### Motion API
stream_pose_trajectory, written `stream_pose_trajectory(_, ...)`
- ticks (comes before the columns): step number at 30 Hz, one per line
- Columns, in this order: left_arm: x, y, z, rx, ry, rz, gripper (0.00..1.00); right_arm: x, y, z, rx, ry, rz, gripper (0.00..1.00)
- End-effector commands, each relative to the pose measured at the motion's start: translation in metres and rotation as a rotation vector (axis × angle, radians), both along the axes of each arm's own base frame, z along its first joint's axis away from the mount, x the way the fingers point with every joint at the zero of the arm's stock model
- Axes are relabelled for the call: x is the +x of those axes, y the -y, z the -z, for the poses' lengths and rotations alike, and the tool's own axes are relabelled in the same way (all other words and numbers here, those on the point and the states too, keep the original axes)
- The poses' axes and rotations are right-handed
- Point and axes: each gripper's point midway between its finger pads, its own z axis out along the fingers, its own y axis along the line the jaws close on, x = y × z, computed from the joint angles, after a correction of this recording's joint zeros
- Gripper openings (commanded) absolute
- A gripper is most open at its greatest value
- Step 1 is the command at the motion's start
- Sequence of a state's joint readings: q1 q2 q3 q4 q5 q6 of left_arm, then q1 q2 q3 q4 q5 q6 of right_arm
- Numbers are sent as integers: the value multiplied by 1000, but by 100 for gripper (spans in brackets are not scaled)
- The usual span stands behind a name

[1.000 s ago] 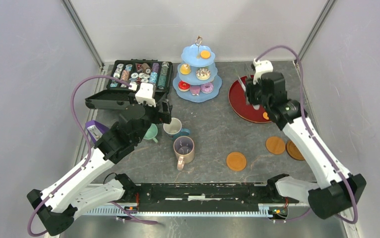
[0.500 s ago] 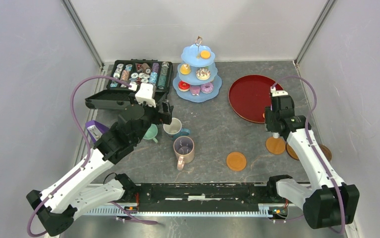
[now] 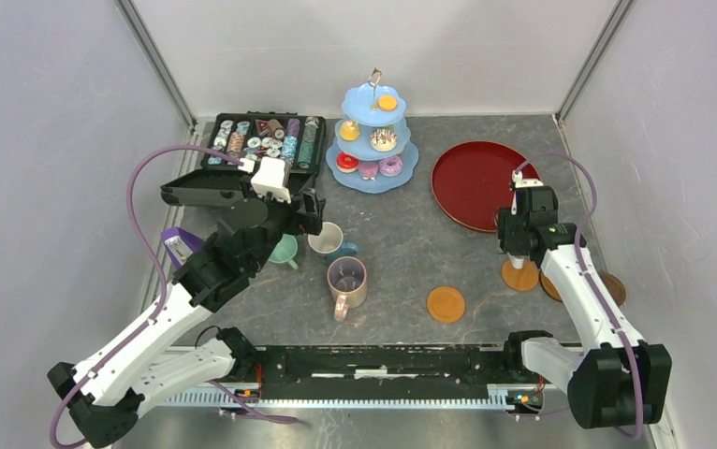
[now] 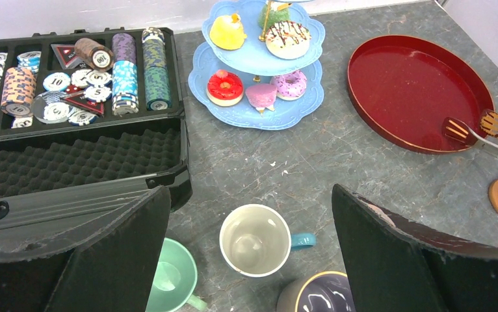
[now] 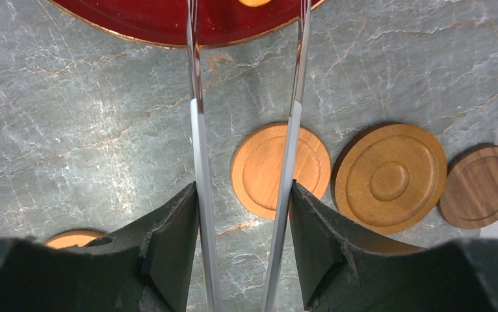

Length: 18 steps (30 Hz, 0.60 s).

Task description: Serve the afternoon tea

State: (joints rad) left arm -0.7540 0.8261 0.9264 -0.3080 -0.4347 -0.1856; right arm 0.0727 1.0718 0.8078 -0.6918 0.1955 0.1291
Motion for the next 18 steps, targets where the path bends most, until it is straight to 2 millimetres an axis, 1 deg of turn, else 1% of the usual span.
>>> stream_pose_trajectory(1, -2, 1, -17, -63, 24, -3, 100, 11, -4, -2, 39, 58, -8, 57)
stream_pose_trajectory(7, -1, 1, -16, -59, 21, -4, 100, 14, -6, 7, 85, 66, -4, 53)
stream_pose_trajectory(12, 0, 1, -15, -57, 21, -6, 100, 16, -7, 8, 94, 60, -14, 49)
stream_pose_trajectory(18, 1, 4, -13, -53, 13, 0, 100, 19, -10, 10, 105, 51, -36, 39)
